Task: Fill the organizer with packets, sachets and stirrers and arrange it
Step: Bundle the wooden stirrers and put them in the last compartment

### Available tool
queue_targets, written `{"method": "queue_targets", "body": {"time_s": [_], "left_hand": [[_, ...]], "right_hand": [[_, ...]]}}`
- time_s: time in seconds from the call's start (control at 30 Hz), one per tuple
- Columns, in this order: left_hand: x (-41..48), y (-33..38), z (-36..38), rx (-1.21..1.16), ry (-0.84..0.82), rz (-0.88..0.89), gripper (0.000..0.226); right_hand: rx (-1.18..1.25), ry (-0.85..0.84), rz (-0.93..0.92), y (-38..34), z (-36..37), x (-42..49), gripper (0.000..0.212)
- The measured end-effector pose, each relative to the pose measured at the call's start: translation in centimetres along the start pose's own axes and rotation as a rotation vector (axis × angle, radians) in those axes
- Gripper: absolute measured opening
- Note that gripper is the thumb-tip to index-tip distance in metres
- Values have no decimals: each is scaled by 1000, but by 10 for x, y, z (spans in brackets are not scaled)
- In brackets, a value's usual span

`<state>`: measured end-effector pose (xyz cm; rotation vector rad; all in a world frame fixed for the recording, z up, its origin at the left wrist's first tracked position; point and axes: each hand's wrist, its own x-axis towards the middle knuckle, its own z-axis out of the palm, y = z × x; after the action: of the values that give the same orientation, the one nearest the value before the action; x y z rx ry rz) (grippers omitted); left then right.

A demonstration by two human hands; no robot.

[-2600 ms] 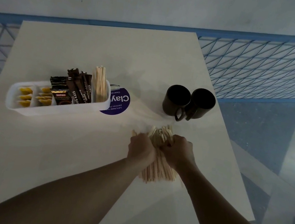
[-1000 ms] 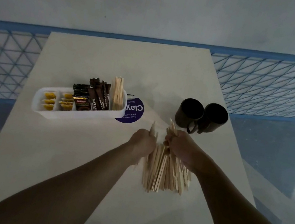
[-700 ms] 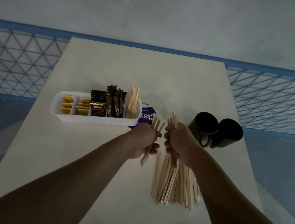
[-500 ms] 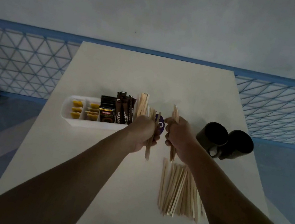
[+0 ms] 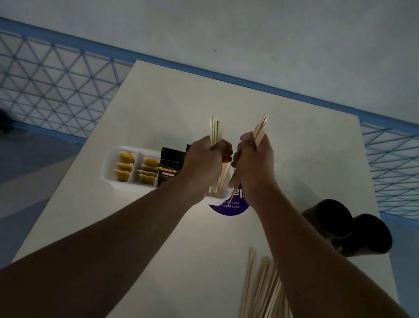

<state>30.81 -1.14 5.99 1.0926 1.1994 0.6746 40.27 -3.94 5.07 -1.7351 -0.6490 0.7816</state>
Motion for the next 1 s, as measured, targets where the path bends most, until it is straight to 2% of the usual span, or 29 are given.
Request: {"method": "queue_targets", "body": {"time_s": [0.27,0.63,0.77,1.0], "left_hand": [[9,-21,-2,127,48,81,21],[11,-33,-2,310,88,183,16],[10,-33,-3,337,101,198,23],[5,-20,-6,327,124,283,31]], "right_hand": [[-79,52,-113,15,23,11,23],[-61,-36,-37,41,28,6,15],[-108,-44,-31,42,25,1,15],[-249,-75,-142,29,14,0,23]]}}
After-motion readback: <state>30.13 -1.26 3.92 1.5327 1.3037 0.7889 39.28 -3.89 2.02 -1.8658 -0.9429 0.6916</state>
